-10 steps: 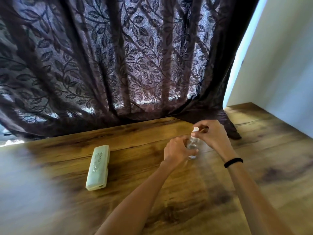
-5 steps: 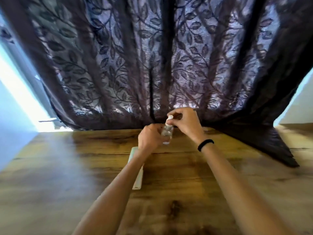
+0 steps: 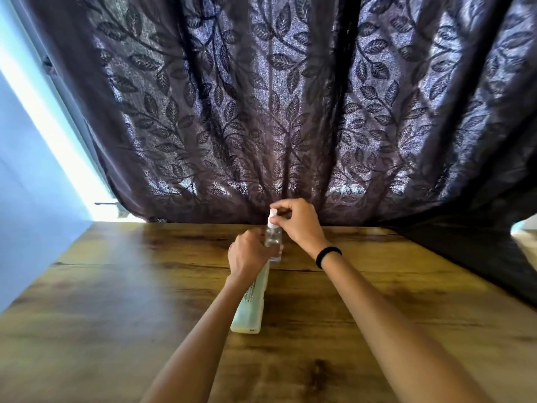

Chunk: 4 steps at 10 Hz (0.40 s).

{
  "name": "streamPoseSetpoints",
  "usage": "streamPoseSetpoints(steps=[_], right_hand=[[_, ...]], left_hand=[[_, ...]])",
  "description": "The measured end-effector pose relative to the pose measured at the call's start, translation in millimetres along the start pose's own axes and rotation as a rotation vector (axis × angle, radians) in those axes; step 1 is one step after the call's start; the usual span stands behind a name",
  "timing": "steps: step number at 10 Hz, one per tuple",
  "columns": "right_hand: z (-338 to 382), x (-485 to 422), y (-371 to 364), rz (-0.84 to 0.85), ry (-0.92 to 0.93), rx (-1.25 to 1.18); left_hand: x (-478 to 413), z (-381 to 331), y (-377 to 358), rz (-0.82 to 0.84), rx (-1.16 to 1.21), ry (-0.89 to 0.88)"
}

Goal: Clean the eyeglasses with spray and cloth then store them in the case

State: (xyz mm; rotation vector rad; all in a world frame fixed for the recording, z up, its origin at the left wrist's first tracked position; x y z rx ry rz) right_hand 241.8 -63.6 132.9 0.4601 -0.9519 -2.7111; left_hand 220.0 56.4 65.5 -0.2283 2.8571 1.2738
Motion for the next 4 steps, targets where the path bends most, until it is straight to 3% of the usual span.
streamPoseSetpoints(steps=[2, 3, 4], right_hand=[[-6.9, 12.1, 11.1, -0.012, -0.003, 0.025], [-11.8, 20.6, 21.8, -0.031, 0.021, 0.079], [-9.1, 29.5, 38.7, -0.098, 0.051, 0.094]], left_hand=[[15.1, -7.9, -3.4, -0.121, 0.001, -0.175], [23.8, -19.5, 10.9, -0.328, 0.013, -0.336], [29.0, -42.7, 29.4, -0.417, -0.025, -0.476]])
Point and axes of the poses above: each hand's wrist, its own x-axis away from the middle knuckle, its own y-axis out of the back of the hand, z = x × y, the point moved 5 cm from there along -x, towards the middle knuckle, and after that the axes turned 10 degrees about z, right-handed, at the moved point
